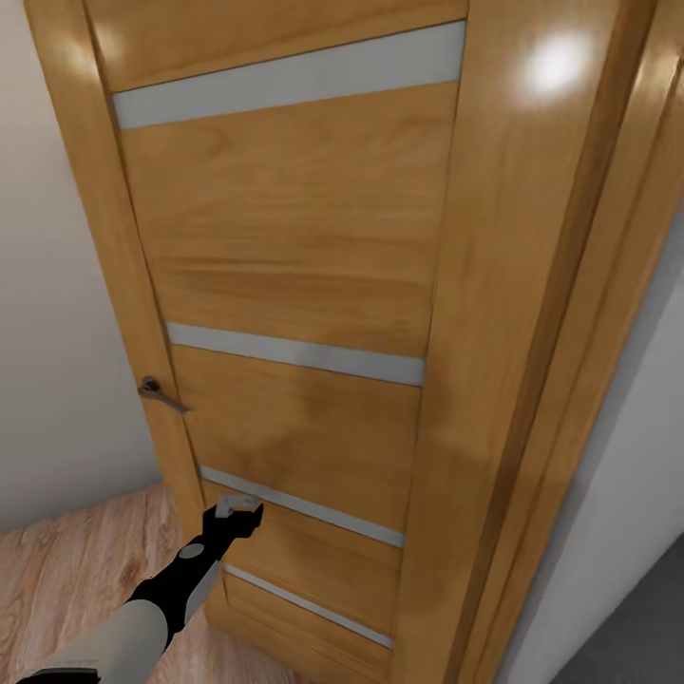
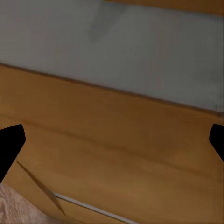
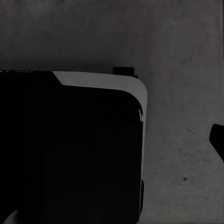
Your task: Move the two storage containers from the living room to the garage. In the garage, place one container on the floor and stack the other container on top of it (either order is fine).
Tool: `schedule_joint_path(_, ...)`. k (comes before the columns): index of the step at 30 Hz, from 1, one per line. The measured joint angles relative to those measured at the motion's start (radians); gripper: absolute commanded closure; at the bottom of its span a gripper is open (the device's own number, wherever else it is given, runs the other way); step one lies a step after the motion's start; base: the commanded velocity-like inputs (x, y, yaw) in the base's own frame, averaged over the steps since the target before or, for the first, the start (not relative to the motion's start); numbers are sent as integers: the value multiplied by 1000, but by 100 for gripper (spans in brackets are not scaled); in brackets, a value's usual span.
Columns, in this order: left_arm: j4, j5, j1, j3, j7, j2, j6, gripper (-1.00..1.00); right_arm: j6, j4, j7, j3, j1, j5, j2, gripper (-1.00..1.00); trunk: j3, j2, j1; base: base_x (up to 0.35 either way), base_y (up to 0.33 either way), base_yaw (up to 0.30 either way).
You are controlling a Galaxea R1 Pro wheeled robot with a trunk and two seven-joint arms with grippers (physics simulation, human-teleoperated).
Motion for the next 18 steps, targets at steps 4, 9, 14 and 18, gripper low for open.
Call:
schedule_joint_path(4, 0, 0, 0, 0, 0, 0, 0, -100, -1, 0, 0, 0, 0, 0, 0, -100, 2, 0, 0, 0, 0, -194)
schedule_joint_path(9, -1, 0, 0, -2, -1, 0, 0, -100, -1, 0, -1, 0, 0, 0, 0, -100, 3, 0, 0, 0, 0, -70)
schedule_joint_path(14, -1, 0, 0, -3, -2, 0, 0, -100, -1, 0, -1, 0, 0, 0, 0, -100, 4, 0, 0, 16, 0, -20)
schedule_joint_path(18, -1, 1, 0, -8, -5, -1, 0, -100, -1, 0, -1, 0, 0, 0, 0, -100, 4, 0, 0, 146, 0, -7)
